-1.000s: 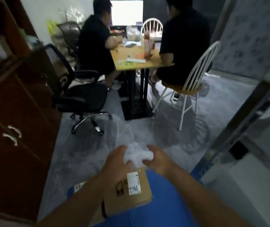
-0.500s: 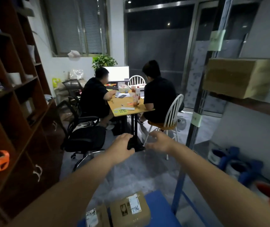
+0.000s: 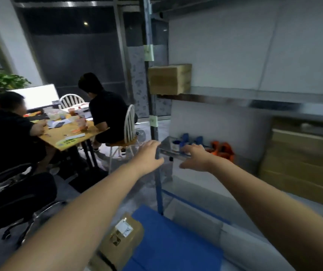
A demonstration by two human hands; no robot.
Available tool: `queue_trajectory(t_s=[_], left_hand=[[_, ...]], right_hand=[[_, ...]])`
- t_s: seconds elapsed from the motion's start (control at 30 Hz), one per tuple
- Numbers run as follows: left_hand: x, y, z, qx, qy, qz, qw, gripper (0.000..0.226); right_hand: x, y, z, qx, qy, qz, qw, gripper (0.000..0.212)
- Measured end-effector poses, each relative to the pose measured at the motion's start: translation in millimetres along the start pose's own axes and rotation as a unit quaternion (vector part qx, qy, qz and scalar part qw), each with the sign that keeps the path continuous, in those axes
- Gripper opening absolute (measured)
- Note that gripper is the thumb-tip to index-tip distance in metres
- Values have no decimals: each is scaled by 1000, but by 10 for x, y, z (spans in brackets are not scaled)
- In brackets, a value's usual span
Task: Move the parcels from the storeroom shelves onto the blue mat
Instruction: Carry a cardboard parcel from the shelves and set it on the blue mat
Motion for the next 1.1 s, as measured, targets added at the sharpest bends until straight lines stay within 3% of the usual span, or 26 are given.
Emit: queue_trajectory(t_s=[0.17, 0.33, 0.53, 0.73, 1.1], left_hand=[[659, -1476, 251, 122, 49, -23, 991, 64], [1522, -3198, 317, 235, 125, -31, 963, 65], [2585, -5401, 54, 345, 208, -69, 913, 65], [3250, -7090, -384, 436, 244, -98, 861, 64], [4349, -9159, -514, 564, 311, -142, 752, 52]], right_hand=[[-435, -1406, -906, 109, -44, 3, 993, 60], [-773, -2973, -2193, 262, -63, 54, 961, 81], [-1079, -4681, -3883, 396, -103, 76, 909, 66], [-1298, -5687, -5172, 477, -151, 82, 862, 73], [-1680, -6991, -6857, 626, -252, 89, 733, 66]])
Point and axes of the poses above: each hand's wrist, its own z-axis towards the middle knuckle, its own x-axis out of the palm, y = z × x, the point moved 6 cm from there along z, towards the middle knuckle, and after that the axes turned 6 degrees about x, right-handed, at the moved point
